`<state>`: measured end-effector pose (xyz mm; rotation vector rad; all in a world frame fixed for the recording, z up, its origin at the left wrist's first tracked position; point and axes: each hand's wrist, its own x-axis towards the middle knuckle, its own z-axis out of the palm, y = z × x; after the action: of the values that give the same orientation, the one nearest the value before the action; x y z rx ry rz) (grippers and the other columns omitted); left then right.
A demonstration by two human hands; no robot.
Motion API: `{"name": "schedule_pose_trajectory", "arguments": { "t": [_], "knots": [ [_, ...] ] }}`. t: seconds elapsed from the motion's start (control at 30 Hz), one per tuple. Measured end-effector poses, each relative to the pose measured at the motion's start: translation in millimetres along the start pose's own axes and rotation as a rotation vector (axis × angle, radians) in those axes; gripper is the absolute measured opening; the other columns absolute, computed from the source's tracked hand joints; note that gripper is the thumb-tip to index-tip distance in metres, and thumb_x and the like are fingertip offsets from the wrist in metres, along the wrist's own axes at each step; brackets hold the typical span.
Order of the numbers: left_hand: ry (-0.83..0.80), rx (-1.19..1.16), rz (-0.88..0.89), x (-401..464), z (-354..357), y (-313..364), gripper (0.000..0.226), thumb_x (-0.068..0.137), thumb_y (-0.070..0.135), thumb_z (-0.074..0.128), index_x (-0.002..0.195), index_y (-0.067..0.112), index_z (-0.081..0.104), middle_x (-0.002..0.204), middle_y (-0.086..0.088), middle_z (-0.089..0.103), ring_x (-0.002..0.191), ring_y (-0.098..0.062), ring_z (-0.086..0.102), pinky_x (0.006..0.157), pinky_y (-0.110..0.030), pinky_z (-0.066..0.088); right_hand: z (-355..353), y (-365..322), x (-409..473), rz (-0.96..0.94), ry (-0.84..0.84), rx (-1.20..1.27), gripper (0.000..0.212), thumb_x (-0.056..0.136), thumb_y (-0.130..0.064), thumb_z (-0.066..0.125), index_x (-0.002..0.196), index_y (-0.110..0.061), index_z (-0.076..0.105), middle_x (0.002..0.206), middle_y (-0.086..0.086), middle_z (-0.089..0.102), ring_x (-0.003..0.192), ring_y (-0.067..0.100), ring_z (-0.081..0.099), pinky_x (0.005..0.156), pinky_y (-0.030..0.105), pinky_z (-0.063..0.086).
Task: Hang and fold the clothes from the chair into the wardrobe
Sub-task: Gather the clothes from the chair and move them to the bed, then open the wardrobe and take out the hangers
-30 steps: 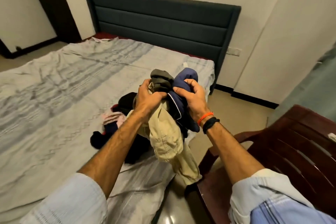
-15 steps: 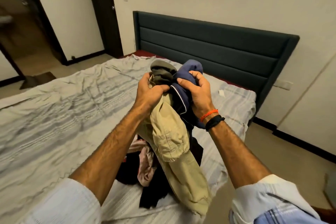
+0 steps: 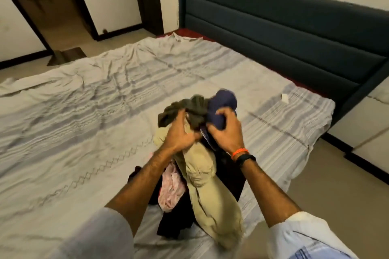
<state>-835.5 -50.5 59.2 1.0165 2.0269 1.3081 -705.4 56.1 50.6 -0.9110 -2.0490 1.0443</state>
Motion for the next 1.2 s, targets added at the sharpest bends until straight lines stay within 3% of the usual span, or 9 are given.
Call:
{"name": "schedule_pose_trajectory", "arguments": {
  "t": [0.1,0.13,0.2,0.3,0.5,0.73,0.97,1.13,1.2],
  "knots": [
    [-0.462,0.358,-0.355,-18,26,-76,0.117,0.068,0.027,0.084,0.157,0.012,0.009,0.159,-0.010,0.028,0.144,-0.025,0.032,0.113,-0.031,0.032,14,70,-28,0.285,-0.527,-0.383,0.065,0.071,-0.022,0.077,0.130,-0.007,0.054,0.129,0.018,0.054,0.122,0.034,0.053,0.099,0.031,0.040],
    [-0.528,0.401,-0.409,-25,32,-97,0.115,0.073,0.026,0.084,0.158,0.012,0.007,0.161,-0.010,0.023,0.145,-0.025,0.030,0.114,-0.032,0.031,16,84,-38,0.332,-0.642,-0.439,0.069,0.073,-0.018,0.078,0.136,-0.009,0.051,0.134,0.018,0.053,0.125,0.034,0.051,0.101,0.032,0.041],
    [-0.543,0.351,-0.451,-35,42,-120,0.109,0.078,0.024,0.083,0.157,0.011,0.009,0.160,-0.009,0.026,0.143,-0.024,0.032,0.112,-0.030,0.033,20,104,-50,0.376,-0.709,-0.440,0.070,0.076,-0.015,0.076,0.140,-0.011,0.048,0.137,0.014,0.053,0.127,0.033,0.051,0.102,0.032,0.042],
    [-0.484,0.311,-0.439,-34,46,-119,0.100,0.080,0.022,0.081,0.156,0.013,0.017,0.156,-0.007,0.033,0.140,-0.023,0.036,0.104,-0.025,0.035,23,107,-48,0.377,-0.652,-0.395,0.069,0.075,-0.018,0.077,0.138,-0.013,0.049,0.134,0.012,0.056,0.122,0.030,0.055,0.101,0.033,0.045],
    [-0.314,0.308,-0.434,-22,46,-101,0.087,0.081,0.023,0.079,0.151,0.013,0.029,0.150,-0.011,0.041,0.134,-0.028,0.045,0.109,-0.038,0.040,29,97,-39,0.355,-0.526,-0.272,0.060,0.074,-0.019,0.078,0.129,-0.013,0.055,0.124,0.006,0.061,0.110,0.024,0.061,0.099,0.038,0.049],
    [-0.170,0.297,-0.447,-40,36,-94,0.078,0.081,0.031,0.079,0.146,0.015,0.038,0.146,-0.007,0.047,0.131,-0.024,0.048,0.106,-0.034,0.042,31,77,-44,0.286,-0.500,-0.224,0.050,0.078,-0.017,0.077,0.124,-0.012,0.057,0.115,0.001,0.061,0.097,0.018,0.062,0.092,0.029,0.051],
    [0.159,0.148,-0.481,-99,-11,-87,0.060,0.083,0.027,0.077,0.135,0.016,0.050,0.124,0.005,0.055,0.107,-0.013,0.056,0.086,-0.022,0.043,65,28,-62,0.125,-0.597,-0.132,0.039,0.080,-0.012,0.073,0.117,-0.013,0.060,0.110,0.000,0.066,0.093,0.018,0.065,0.089,0.028,0.052],
    [0.402,0.036,-0.525,-191,-78,-89,0.056,0.085,0.025,0.076,0.134,0.016,0.051,0.137,-0.004,0.054,0.113,-0.018,0.058,0.085,-0.024,0.045,119,-41,-112,-0.075,-0.737,-0.098,0.037,0.081,-0.009,0.073,0.115,-0.012,0.061,0.101,-0.004,0.065,0.083,0.015,0.065,0.079,0.020,0.051],
    [0.520,0.015,-0.540,-240,-104,-93,0.055,0.085,0.026,0.076,0.134,0.017,0.052,0.137,-0.005,0.054,0.114,-0.019,0.058,0.084,-0.023,0.044,144,-71,-143,-0.154,-0.804,-0.080,0.035,0.081,-0.009,0.072,0.115,-0.011,0.061,0.101,-0.002,0.066,0.079,0.015,0.063,0.069,0.006,0.047]
  ]
}}
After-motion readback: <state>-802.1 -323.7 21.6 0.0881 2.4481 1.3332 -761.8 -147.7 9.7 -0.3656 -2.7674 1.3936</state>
